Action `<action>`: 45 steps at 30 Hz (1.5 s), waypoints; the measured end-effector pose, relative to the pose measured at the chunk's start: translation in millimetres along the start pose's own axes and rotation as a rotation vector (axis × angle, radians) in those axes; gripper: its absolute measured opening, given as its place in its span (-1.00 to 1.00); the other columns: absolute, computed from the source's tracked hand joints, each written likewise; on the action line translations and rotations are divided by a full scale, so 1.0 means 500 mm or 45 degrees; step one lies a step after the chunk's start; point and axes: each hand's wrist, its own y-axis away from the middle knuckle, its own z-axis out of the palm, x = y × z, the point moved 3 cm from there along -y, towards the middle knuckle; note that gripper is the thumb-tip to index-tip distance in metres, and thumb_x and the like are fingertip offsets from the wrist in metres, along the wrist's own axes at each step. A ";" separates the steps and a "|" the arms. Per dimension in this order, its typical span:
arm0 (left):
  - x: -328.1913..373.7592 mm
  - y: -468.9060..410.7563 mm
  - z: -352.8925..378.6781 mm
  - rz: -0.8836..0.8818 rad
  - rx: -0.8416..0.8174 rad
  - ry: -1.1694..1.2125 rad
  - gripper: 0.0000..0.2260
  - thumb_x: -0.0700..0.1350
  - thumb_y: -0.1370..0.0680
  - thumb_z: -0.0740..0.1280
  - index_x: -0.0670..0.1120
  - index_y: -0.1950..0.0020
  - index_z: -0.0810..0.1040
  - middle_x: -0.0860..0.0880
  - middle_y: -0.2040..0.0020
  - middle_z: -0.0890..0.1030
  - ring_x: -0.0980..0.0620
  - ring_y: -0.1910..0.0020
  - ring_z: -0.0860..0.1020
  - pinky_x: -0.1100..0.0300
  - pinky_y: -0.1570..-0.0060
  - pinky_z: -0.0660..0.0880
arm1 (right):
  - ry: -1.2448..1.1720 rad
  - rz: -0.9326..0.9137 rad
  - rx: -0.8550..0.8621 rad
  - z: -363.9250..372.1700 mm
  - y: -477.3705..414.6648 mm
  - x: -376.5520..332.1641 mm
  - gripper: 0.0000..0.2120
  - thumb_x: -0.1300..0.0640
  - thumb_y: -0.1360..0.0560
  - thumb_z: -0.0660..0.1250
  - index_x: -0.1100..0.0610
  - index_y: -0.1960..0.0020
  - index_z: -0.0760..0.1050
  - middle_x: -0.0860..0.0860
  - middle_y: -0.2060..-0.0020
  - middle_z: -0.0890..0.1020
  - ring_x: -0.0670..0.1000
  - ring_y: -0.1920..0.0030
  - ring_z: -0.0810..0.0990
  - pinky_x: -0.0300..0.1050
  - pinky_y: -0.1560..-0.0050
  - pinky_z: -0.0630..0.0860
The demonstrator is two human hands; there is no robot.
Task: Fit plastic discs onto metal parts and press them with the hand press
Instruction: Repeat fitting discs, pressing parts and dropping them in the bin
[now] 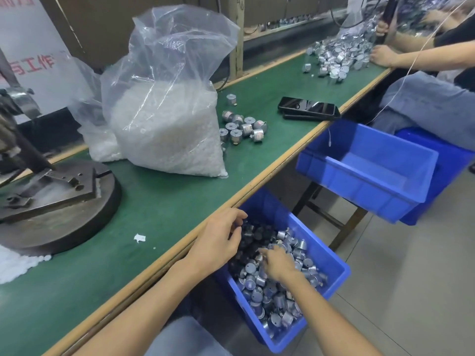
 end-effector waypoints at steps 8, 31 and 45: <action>-0.017 0.006 -0.114 -0.022 0.160 -0.269 -0.78 -0.27 -0.47 0.27 -0.12 -0.09 0.55 0.01 0.10 0.54 0.00 0.14 0.47 0.26 0.13 0.27 | -0.817 -0.284 1.138 -0.294 0.079 -0.106 -0.86 0.25 -0.52 0.28 0.16 0.22 0.49 -0.03 0.37 0.46 -0.01 0.35 0.42 -0.02 0.24 0.39; -0.169 0.508 -0.797 -0.839 0.656 -1.354 -0.83 0.03 -0.60 0.18 -0.02 0.04 0.49 0.07 0.11 0.58 -0.03 0.01 0.37 0.11 0.02 0.05 | -0.422 -1.913 0.485 -0.264 0.414 -1.104 -0.88 0.24 -0.50 0.26 0.29 0.13 0.53 0.14 0.28 0.59 0.18 0.27 0.51 0.07 0.24 0.42; -0.296 0.812 -0.870 -1.566 0.151 -1.219 -0.87 -0.09 -0.54 0.24 -0.06 -0.02 0.53 -0.07 0.00 0.57 -0.11 -0.13 0.43 0.05 -0.06 0.18 | 0.676 -1.967 0.084 -0.099 0.533 -1.383 -0.77 0.03 -0.50 0.23 0.08 -0.09 0.54 0.06 -0.07 0.60 0.12 -0.11 0.53 -0.10 0.14 0.30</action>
